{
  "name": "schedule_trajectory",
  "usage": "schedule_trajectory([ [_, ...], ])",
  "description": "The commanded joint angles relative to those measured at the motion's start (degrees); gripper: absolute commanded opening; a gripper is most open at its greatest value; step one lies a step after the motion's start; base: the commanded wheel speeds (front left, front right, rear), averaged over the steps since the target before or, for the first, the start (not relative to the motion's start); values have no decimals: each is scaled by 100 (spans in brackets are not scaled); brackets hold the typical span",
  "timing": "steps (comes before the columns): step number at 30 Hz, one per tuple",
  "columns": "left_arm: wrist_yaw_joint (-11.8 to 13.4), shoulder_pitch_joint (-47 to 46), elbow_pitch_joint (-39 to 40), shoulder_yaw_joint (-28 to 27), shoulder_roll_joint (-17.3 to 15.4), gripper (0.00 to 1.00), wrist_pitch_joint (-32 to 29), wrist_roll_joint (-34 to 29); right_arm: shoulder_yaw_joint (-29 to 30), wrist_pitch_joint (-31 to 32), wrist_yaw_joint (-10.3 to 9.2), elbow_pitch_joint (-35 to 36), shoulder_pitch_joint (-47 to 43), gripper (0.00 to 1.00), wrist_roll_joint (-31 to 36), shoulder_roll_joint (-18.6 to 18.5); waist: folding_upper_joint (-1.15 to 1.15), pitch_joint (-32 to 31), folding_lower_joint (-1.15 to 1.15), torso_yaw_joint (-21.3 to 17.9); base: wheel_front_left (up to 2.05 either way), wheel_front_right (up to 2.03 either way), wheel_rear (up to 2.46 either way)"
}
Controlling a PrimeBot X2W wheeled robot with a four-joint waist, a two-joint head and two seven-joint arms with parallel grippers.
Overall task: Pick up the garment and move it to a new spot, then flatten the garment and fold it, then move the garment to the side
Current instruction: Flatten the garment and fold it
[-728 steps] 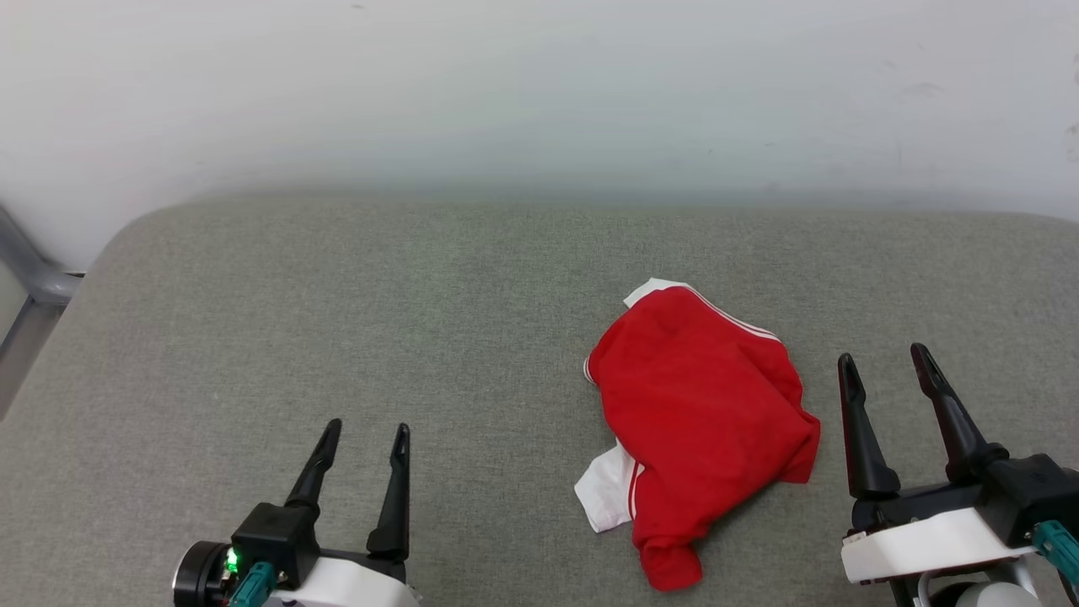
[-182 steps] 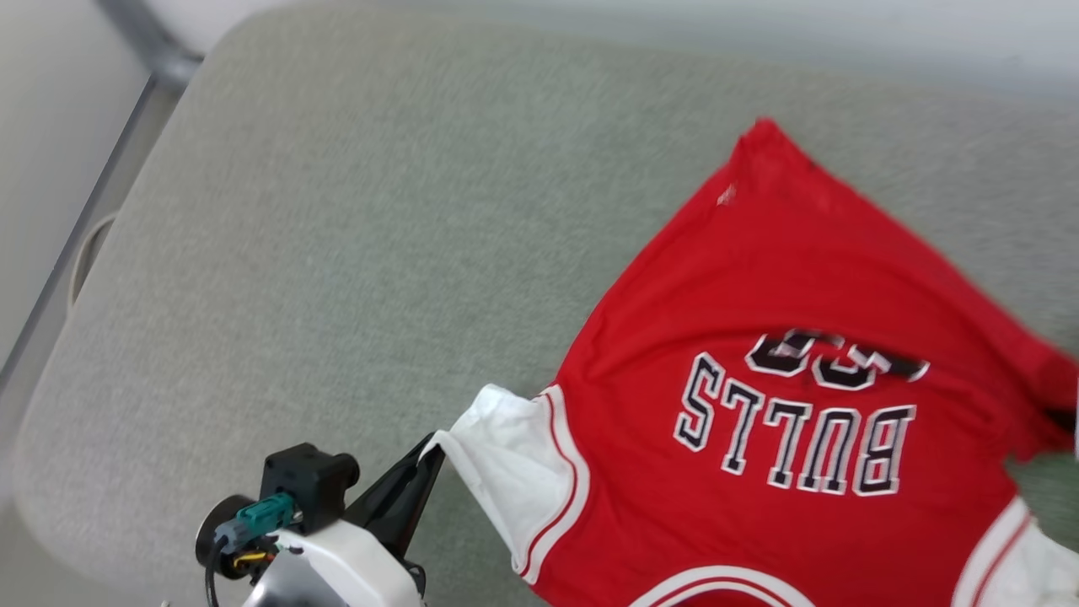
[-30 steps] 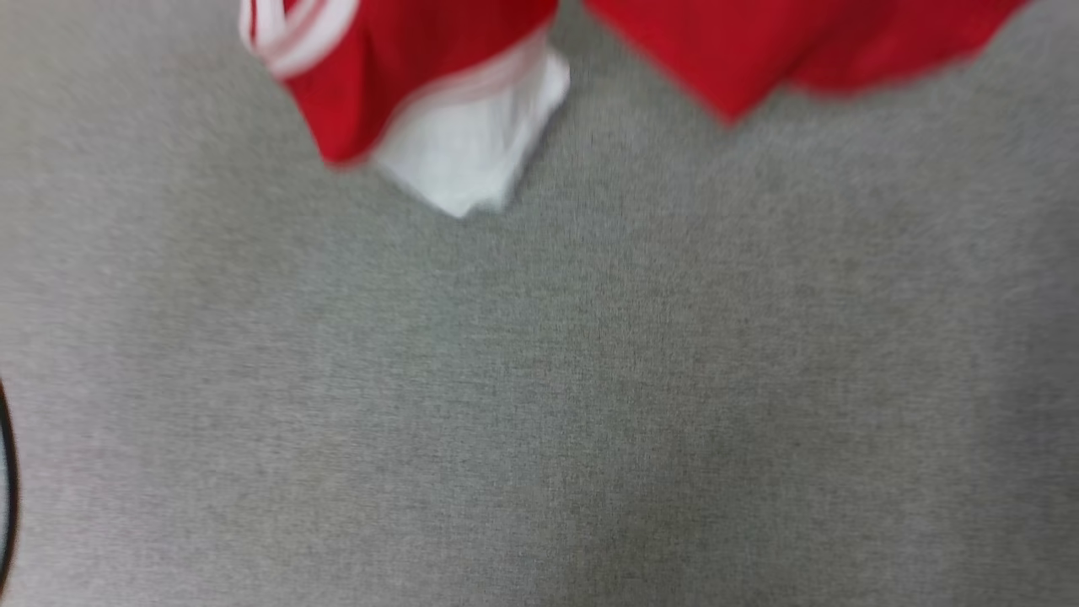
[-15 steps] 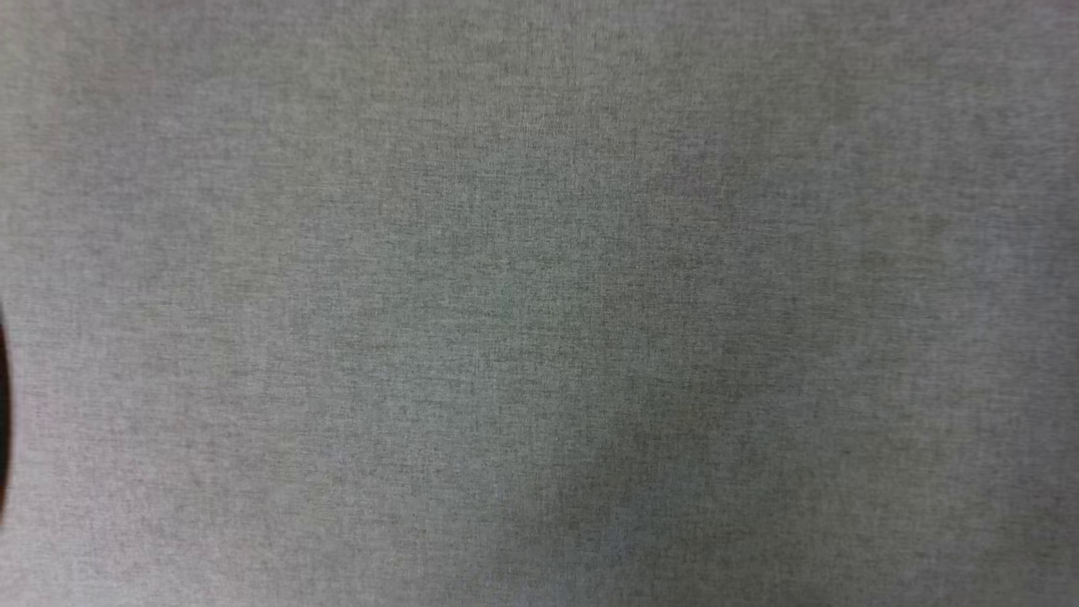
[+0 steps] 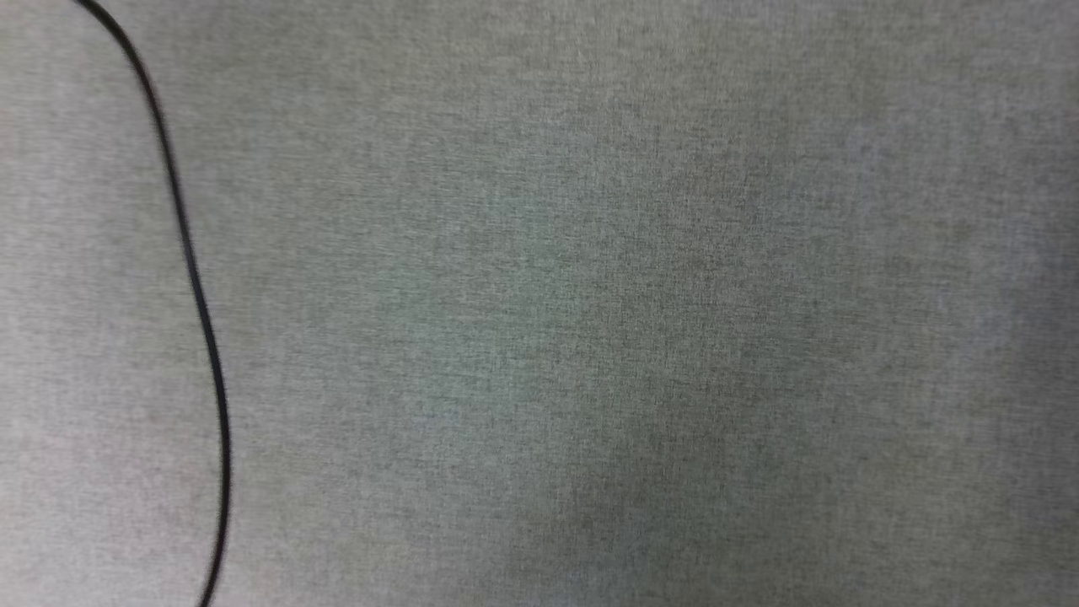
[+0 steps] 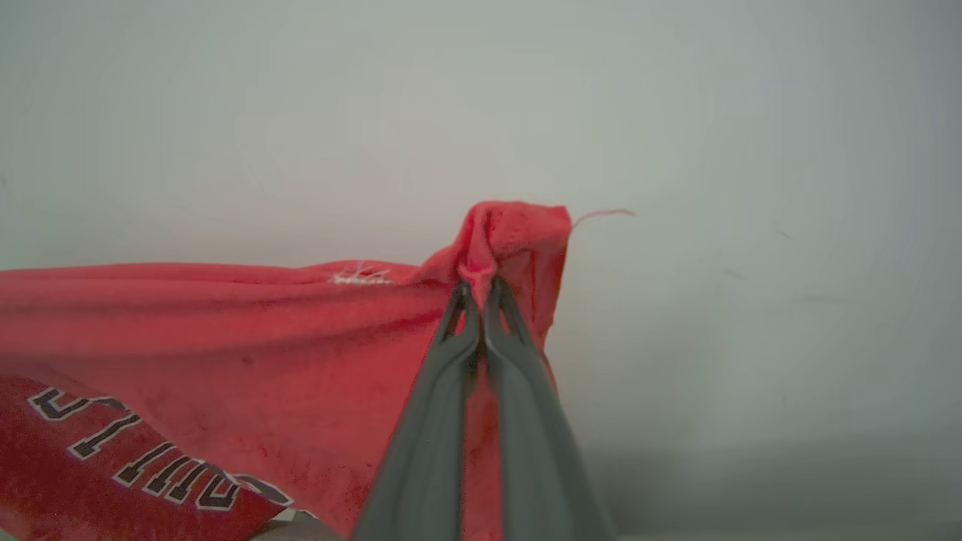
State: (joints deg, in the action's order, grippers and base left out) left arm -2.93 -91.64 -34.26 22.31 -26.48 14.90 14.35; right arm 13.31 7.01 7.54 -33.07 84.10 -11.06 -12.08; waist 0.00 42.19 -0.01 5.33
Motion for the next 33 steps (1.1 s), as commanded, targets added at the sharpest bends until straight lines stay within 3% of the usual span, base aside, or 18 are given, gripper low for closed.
schedule_trajectory([
  [1,76,547,319,-104,78,0,37,64,-43,-160,-11,-12,-440,0,-132,31,0,-184,1,35,0,0,0],
  [10,231,3163,1278,-163,427,0,29,31,-489,-442,-9,-4,-2290,0,-756,29,0,-1114,1,40,0,0,0],
  [18,170,5120,1259,-12,642,0,29,239,-1008,-528,-9,-134,-3914,0,-1424,-184,0,-2112,1,117,0,0,0],
  [31,110,7220,958,204,547,0,14,534,-1682,-446,-9,-303,-5630,0,-2479,-300,0,-3179,1,205,0,0,0],
  [33,13,7522,1013,292,439,0,-76,573,-1738,-412,-9,-359,-5837,0,-2624,-339,0,-3341,1,205,0,0,0],
])
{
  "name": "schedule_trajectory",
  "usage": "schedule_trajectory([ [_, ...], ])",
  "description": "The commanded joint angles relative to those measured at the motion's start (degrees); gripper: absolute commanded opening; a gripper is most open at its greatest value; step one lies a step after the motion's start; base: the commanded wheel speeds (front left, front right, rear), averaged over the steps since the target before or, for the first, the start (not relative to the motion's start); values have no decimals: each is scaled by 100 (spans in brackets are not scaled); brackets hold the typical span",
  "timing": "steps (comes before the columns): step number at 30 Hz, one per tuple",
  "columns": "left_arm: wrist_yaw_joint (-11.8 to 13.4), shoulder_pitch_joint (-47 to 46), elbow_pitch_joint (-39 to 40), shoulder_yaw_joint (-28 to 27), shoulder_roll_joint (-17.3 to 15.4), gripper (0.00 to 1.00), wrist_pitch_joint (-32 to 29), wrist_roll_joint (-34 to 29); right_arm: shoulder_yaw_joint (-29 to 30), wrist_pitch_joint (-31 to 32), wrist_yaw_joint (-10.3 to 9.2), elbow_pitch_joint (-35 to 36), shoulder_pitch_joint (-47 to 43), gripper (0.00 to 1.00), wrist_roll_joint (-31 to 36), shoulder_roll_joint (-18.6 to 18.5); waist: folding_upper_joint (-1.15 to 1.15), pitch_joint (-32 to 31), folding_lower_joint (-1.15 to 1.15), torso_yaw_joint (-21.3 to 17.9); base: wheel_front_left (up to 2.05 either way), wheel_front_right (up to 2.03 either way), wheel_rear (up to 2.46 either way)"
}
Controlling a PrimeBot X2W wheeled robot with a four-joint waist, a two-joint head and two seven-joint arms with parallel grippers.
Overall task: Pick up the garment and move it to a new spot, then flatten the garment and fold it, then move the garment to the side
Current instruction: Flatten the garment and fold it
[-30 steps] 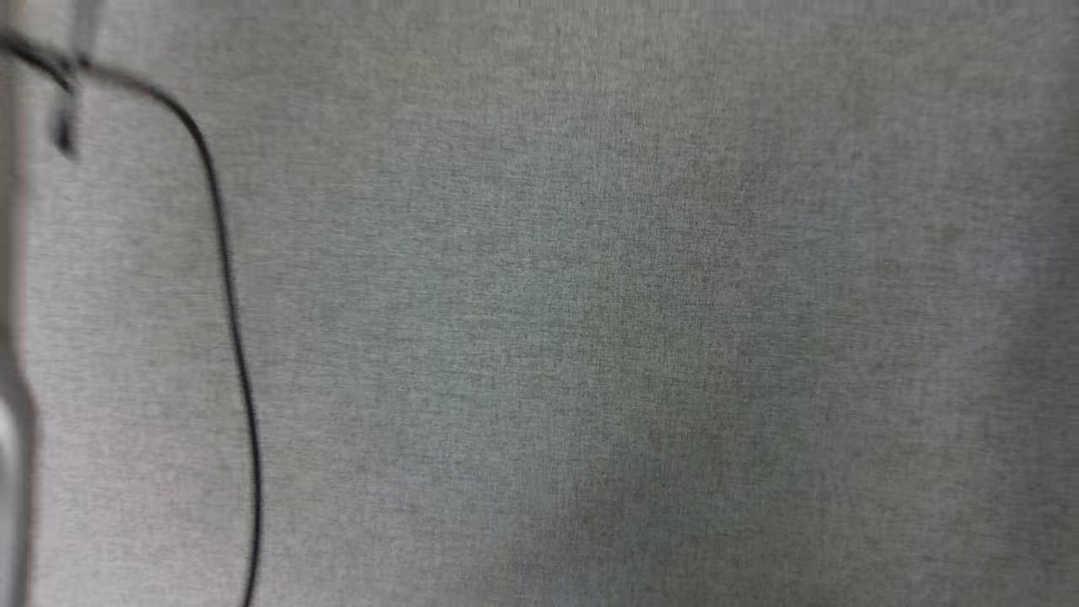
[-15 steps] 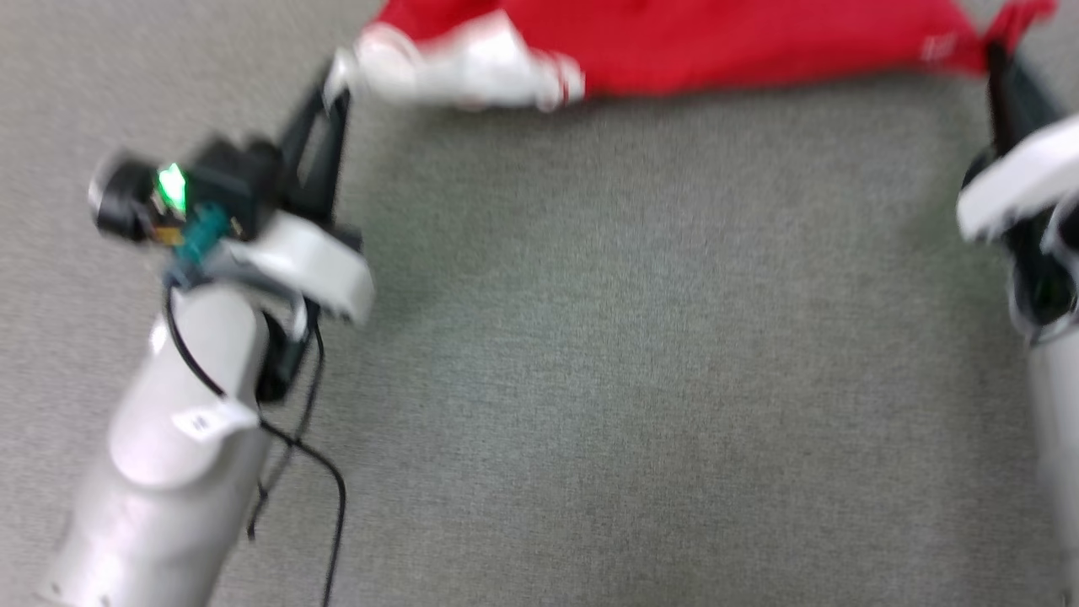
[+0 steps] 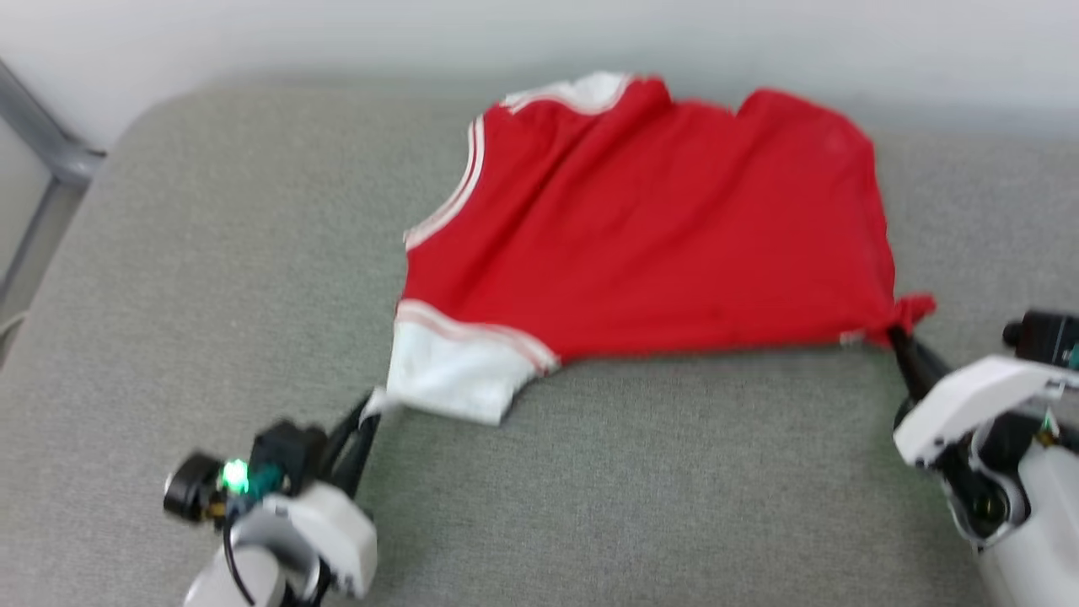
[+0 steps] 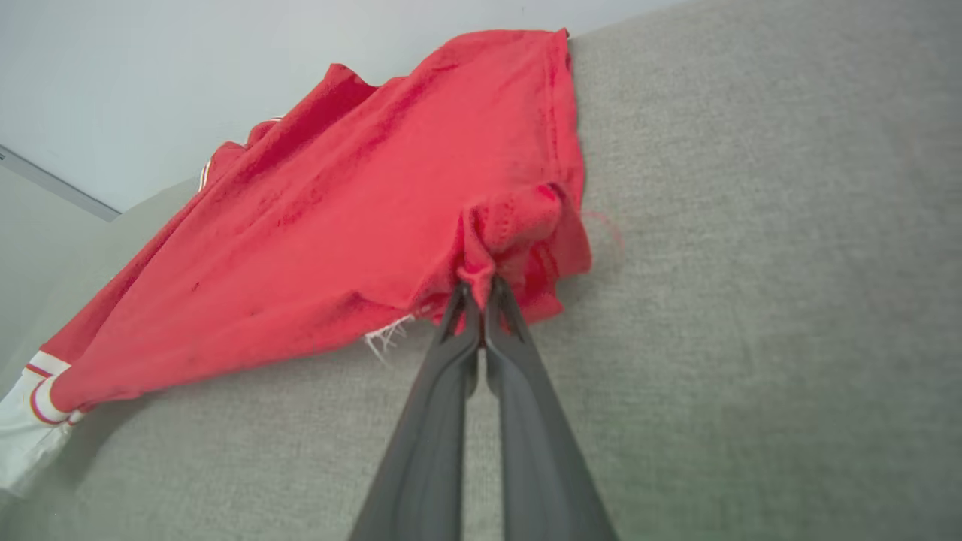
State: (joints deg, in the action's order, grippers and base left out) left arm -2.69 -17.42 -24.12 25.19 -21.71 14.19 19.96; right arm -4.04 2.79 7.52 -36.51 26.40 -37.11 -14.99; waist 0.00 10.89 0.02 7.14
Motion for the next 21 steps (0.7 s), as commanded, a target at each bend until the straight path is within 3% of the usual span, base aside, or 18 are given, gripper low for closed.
schedule_trajectory([
  [1,-18,229,44,19,-86,0,-40,43,-54,35,-7,-41,-185,0,-86,-70,0,-297,-2,26,0,0,0],
  [11,97,1557,802,153,-512,0,-557,221,-591,659,-7,221,-1273,0,-863,-520,0,-951,-2,-27,0,0,0],
  [21,204,2847,1983,347,-881,0,-1112,505,-966,1725,-6,1430,-2634,0,-1899,-1223,0,-1244,-2,-79,0,0,0],
])
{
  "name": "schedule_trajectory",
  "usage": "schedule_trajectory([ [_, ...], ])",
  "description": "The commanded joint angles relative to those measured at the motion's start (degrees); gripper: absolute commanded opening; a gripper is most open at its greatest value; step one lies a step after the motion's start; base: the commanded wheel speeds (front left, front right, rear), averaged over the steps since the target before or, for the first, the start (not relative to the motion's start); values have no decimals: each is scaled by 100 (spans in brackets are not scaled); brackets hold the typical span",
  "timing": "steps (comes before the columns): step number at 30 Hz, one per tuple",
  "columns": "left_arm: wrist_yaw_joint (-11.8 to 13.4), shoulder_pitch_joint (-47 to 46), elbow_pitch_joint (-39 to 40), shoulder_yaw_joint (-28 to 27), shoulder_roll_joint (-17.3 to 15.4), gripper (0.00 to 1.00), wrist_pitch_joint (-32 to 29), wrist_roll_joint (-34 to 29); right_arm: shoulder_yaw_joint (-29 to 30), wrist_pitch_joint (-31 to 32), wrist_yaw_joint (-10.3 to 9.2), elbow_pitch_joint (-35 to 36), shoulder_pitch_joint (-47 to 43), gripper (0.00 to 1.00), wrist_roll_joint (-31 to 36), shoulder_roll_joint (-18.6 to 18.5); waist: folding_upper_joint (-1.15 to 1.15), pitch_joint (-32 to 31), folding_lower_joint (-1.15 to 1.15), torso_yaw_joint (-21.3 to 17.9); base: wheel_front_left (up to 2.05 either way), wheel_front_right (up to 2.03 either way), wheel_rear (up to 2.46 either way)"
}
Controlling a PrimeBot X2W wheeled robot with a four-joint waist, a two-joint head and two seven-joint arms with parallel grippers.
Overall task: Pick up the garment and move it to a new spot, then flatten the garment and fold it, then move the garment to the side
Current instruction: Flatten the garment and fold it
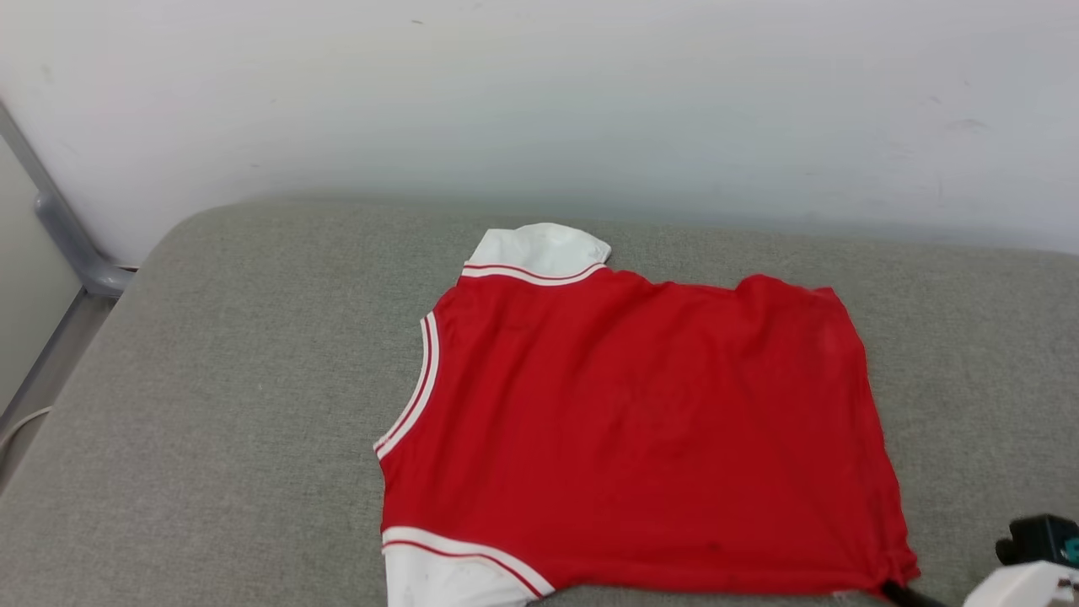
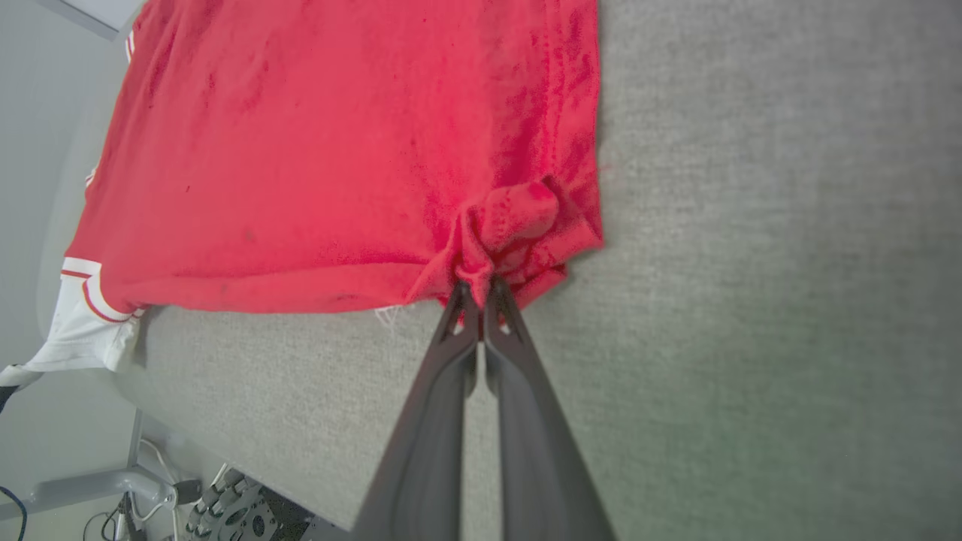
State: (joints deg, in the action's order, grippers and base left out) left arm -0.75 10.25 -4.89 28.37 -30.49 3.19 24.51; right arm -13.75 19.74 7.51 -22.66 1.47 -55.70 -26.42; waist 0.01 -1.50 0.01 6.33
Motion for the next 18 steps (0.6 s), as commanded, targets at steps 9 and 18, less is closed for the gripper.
schedule_trajectory([
  [9,259,721,761,-34,-123,0,-81,222,344,540,-5,1353,-1202,0,-430,-404,-1,-3,-1,-43,0,0,0],
  [18,411,112,1334,-428,-375,0,-95,126,937,881,-5,2071,-1017,0,-210,-216,-1,206,-1,-93,0,0,0],
])
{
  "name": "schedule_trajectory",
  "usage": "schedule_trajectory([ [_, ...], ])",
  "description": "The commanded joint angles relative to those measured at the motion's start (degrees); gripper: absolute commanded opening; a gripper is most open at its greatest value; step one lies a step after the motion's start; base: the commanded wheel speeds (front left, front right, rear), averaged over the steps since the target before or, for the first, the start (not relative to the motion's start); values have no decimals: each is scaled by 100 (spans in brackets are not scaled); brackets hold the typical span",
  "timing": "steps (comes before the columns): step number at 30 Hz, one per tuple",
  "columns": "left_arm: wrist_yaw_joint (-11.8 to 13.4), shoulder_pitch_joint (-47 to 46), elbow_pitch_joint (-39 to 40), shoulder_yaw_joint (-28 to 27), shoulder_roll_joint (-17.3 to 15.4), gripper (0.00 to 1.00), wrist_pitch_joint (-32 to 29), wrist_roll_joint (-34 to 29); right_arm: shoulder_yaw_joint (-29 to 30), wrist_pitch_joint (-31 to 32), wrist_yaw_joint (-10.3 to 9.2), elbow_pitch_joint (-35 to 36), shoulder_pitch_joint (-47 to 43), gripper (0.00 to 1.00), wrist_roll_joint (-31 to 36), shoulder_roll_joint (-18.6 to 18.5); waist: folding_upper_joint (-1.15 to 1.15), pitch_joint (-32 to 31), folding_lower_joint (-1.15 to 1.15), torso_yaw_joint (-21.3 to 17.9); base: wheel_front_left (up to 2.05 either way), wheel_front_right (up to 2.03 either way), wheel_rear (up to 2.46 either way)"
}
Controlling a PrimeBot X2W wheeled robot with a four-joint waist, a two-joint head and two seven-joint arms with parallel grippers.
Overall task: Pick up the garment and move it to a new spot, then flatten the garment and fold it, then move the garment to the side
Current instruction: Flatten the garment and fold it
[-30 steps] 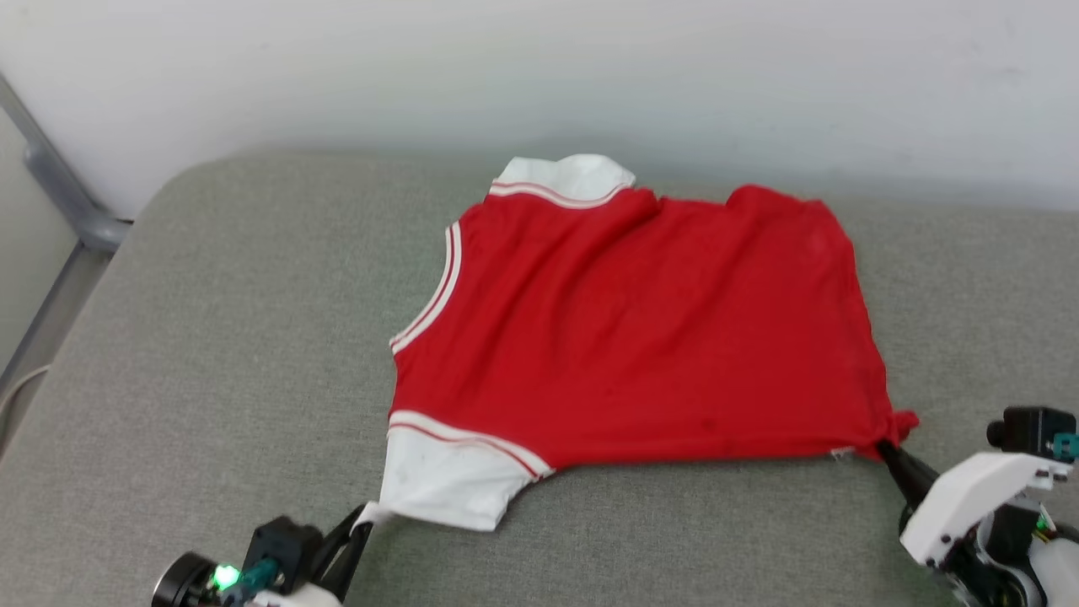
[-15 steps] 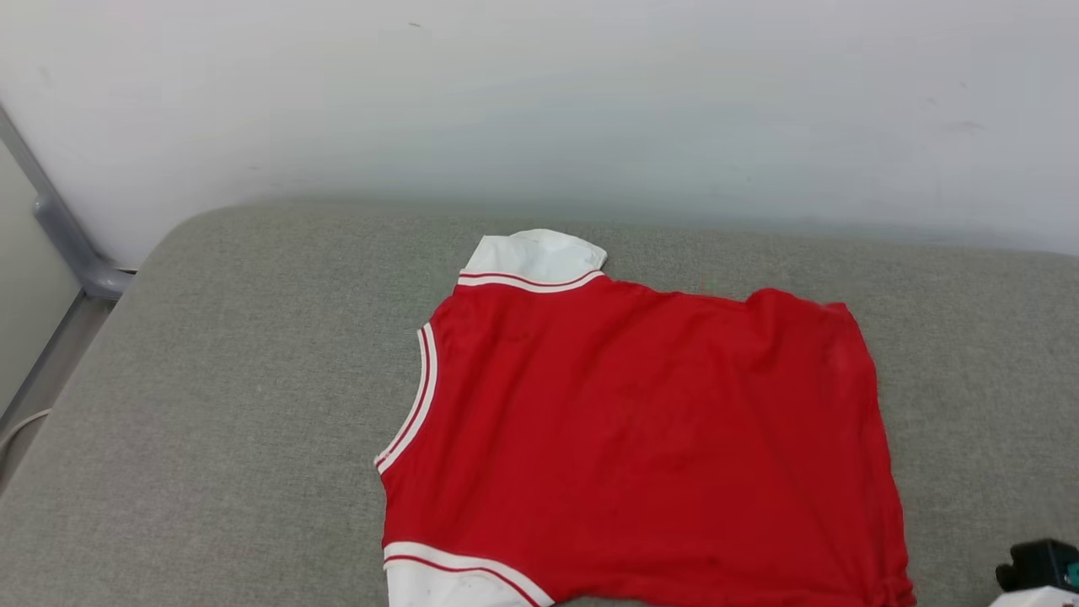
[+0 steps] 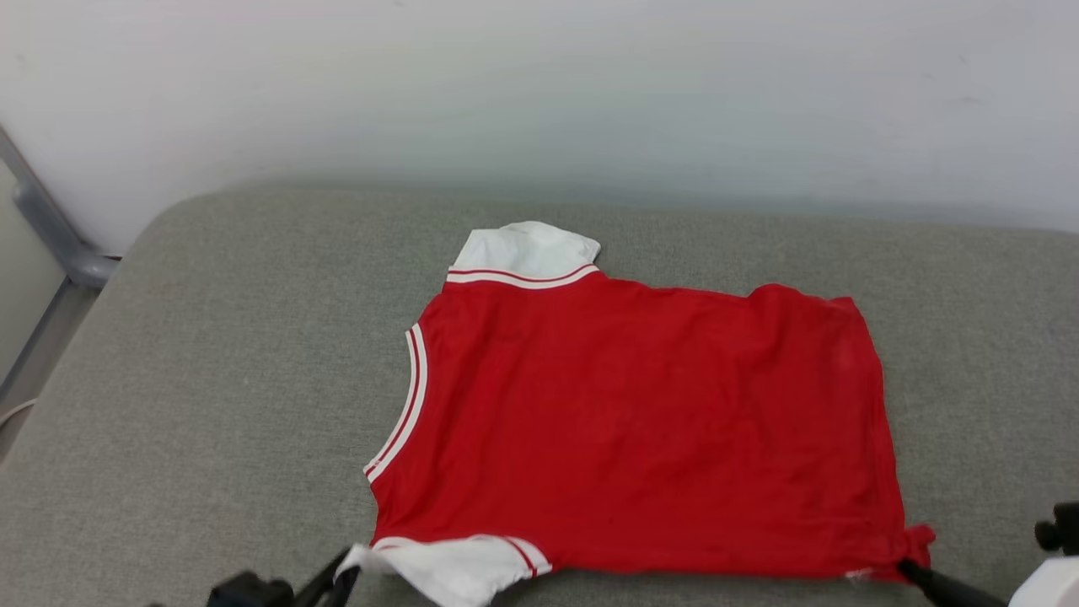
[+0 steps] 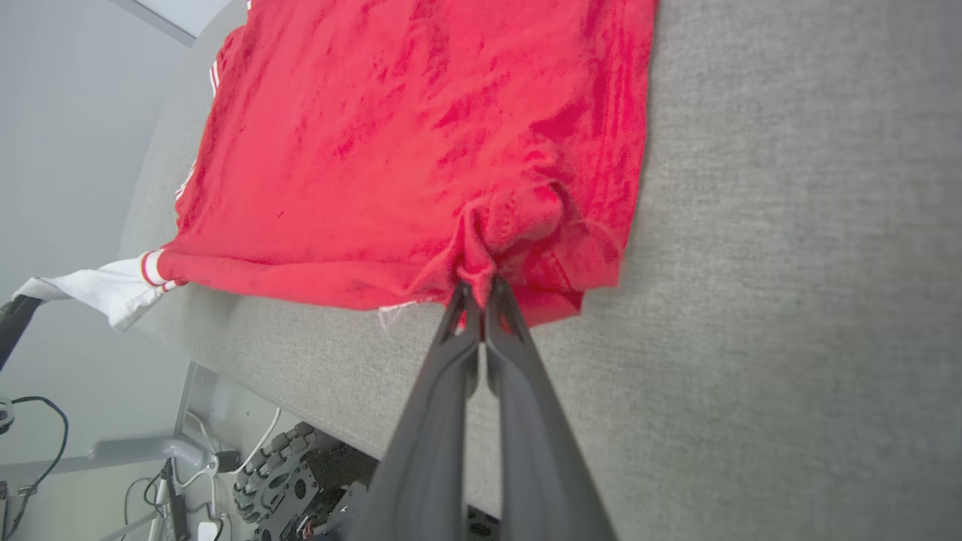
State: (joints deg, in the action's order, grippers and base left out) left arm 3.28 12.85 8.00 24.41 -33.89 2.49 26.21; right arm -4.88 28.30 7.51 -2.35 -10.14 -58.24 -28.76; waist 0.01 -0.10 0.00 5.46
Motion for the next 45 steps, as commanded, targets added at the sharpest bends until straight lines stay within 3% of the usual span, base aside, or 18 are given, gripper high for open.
schedule_trajectory([
  [1,-15,-268,77,-55,-77,0,-70,-58,96,73,-5,69,200,0,100,47,-1,113,0,-8,0,0,0],
  [9,-238,-1238,-146,-101,-168,0,-385,-130,365,490,-5,32,924,0,662,351,-1,681,0,-30,0,0,0],
  [19,-627,-2436,-1122,121,88,0,-426,-227,615,774,-5,-202,1658,0,1310,771,-1,1272,0,-26,0,0,0],
  [34,-910,-3521,-2550,447,419,0,-268,-286,648,918,-5,-431,2090,0,2050,1062,-1,1622,0,-80,0,0,0],
  [35,-916,-3556,-2646,481,438,26,-229,-328,640,907,-5,-451,2084,0,2075,1082,-1,1611,0,-80,0,0,0],
  [36,-907,-3599,-2754,506,461,100,-189,-363,647,881,-5,-478,2081,0,2122,1099,-1,1591,0,-81,0,0,0],
  [37,-898,-3632,-2851,544,488,100,-145,-402,650,819,-5,-483,2090,74,2165,1131,-1,1551,0,-80,0,0,0],
  [38,-901,-3649,-2940,594,505,100,-91,-446,647,764,-5,-493,2097,100,2198,1172,-1,1499,0,-81,0,0,0],
  [42,-685,-3507,-3209,500,616,100,246,-414,580,565,-5,-471,2044,100,2448,1156,-1,1233,0,-85,0,0,0],
  [43,-490,-3325,-3272,336,724,100,479,-262,504,490,-5,-330,1934,100,2562,1131,-1,1004,0,-71,0,0,0],
  [45,-361,-3206,-3235,226,770,100,559,-151,434,444,-5,-192,1855,100,2678,1066,-1,860,0,-56,0,0,0],
])
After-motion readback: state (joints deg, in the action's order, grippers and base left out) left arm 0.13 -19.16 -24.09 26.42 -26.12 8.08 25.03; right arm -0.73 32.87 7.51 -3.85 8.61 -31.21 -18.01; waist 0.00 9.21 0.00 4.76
